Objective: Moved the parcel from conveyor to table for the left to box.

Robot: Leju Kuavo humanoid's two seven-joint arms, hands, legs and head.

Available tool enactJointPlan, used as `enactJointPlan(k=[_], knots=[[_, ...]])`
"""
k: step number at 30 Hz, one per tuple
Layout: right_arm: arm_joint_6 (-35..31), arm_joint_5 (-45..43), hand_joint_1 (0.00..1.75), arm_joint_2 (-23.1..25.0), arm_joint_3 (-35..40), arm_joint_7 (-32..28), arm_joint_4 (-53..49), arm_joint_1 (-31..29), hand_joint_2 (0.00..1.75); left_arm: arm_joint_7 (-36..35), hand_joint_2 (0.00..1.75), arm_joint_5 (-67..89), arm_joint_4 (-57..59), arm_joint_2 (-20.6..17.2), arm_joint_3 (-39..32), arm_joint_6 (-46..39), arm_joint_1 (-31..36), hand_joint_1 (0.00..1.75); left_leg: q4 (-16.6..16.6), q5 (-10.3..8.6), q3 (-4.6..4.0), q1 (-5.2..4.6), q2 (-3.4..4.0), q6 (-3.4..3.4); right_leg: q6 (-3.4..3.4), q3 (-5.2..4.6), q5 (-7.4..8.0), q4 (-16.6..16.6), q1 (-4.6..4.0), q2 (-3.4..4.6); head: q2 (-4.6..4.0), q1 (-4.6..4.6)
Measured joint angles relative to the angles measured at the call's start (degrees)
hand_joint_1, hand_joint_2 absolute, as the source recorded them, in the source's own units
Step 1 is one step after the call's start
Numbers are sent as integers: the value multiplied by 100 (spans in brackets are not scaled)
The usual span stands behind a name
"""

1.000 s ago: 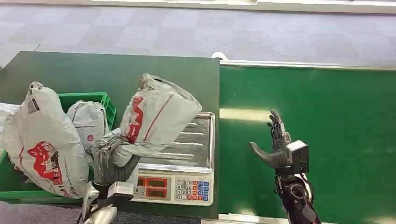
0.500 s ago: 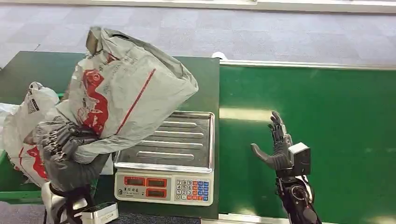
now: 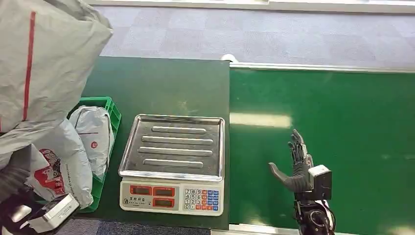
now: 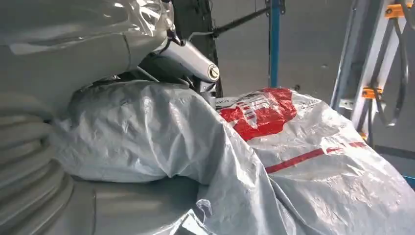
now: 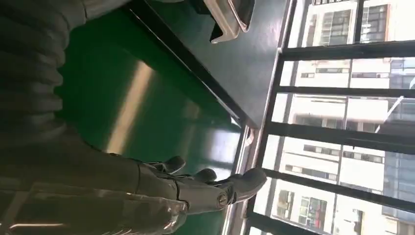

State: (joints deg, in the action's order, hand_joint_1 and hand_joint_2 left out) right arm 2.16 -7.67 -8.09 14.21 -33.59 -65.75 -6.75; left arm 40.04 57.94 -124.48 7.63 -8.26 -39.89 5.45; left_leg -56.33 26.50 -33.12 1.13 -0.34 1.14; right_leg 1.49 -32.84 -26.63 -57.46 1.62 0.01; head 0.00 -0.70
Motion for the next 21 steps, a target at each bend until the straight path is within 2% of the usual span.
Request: enactJointPlan(k=[8, 15, 18, 19, 21], knots=[[-22, 13, 0, -13, -33, 35, -146, 121, 175, 0, 175, 9, -20, 77, -206, 0, 62, 175, 0, 0, 2, 0, 0, 0, -1, -3, 0, 0, 0, 0, 0, -2], [-197, 391, 0, 59, -273, 166, -778, 730, 175, -15, 175, 1341, 976, 400, -1126, 9, 346, 175, 0, 4, -2, 0, 2, 4, 1, -2, -2, 0, 0, 2, 0, -2], [-192, 516, 0, 142, -378, 188, -995, 875, 175, -620, 175, 2185, 1748, 531, -1513, 9, 423, 173, 0, 4, 1, 0, 10, 4, 0, -5, 0, 0, 0, 9, 0, -4], [-177, 555, 0, 162, -415, 212, -1054, 911, 175, -1023, 175, 2436, 2023, 544, -1585, 9, 454, 168, 0, 4, 1, 0, 11, 4, -1, -4, 0, 0, 0, 11, 0, 0], [-120, 630, 0, 208, -477, 249, -1126, 942, 175, -1858, 175, 2616, 2619, 476, -1611, 9, 461, 169, 0, 4, 2, 0, 10, 4, -1, -4, 0, 0, 0, 10, 0, -2]])
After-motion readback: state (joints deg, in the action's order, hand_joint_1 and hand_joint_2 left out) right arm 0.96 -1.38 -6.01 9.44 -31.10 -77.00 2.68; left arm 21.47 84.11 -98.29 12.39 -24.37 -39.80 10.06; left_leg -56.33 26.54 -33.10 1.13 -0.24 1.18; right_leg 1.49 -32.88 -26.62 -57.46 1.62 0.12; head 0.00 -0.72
